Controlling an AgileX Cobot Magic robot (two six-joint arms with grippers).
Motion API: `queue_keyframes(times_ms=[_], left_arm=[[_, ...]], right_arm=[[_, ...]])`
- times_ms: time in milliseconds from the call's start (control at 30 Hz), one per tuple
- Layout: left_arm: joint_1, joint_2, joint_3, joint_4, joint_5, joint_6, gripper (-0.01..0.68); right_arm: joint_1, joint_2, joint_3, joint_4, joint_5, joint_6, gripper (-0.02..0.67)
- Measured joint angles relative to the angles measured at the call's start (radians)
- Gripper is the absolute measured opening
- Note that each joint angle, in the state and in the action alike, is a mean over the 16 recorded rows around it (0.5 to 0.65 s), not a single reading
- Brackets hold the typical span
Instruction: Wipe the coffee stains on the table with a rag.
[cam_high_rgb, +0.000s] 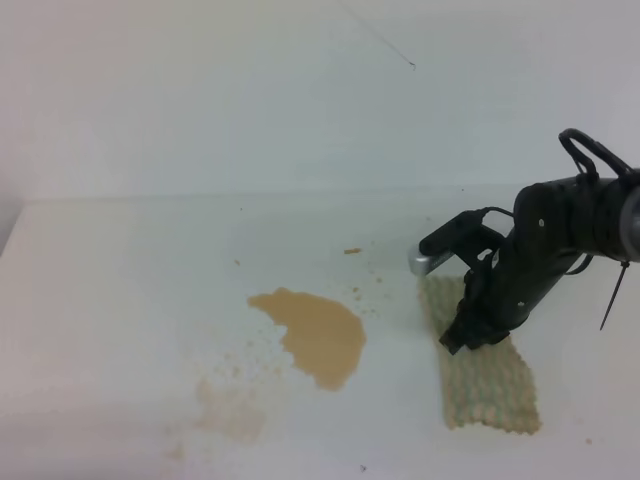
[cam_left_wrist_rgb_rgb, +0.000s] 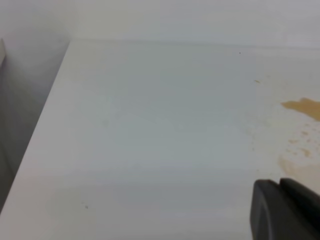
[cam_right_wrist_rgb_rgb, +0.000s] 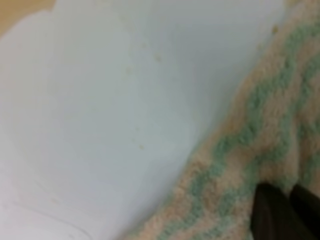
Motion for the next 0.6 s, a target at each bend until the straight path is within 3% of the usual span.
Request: queue_keyframes(times_ms=[600], left_arm=[[0.0,0.0,0.0,0.0,0.0,0.0,0.001]], right_arm=[[0.103,0.094,-0.257,0.137,0.081,-0.065,0.017]])
